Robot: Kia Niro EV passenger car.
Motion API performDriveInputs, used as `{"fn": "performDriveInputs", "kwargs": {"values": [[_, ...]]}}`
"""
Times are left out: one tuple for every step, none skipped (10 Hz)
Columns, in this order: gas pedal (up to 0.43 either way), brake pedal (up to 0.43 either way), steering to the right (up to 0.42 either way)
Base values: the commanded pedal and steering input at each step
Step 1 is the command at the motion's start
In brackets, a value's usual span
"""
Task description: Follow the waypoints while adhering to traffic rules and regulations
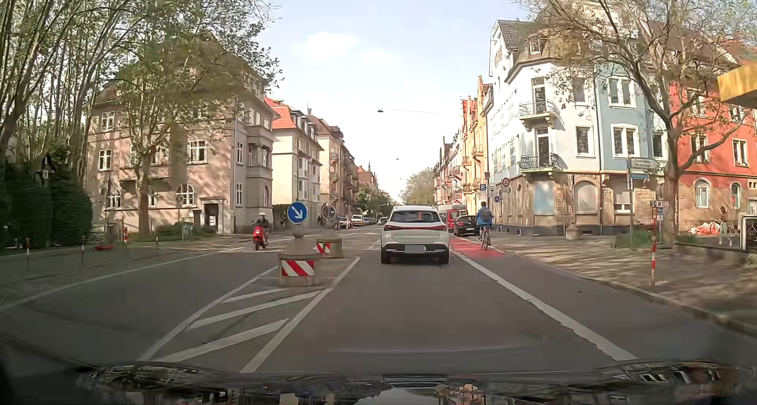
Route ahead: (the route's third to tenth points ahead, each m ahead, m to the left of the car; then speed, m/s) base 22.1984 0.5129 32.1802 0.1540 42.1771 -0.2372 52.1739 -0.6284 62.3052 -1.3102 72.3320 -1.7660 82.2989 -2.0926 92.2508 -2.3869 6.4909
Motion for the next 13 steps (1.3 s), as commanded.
{"fn": "performDriveInputs", "kwargs": {"values": [[0.079,0.000,0.002],[0.087,0.000,0.002],[0.087,0.000,0.003],[0.098,0.000,0.005],[0.110,0.000,0.006],[0.110,0.000,0.007],[0.118,0.000,0.008],[0.118,0.000,0.008],[0.118,0.000,0.008],[0.118,0.000,0.009],[0.118,0.000,0.009],[0.118,0.000,0.009],[0.130,0.000,0.009]]}}
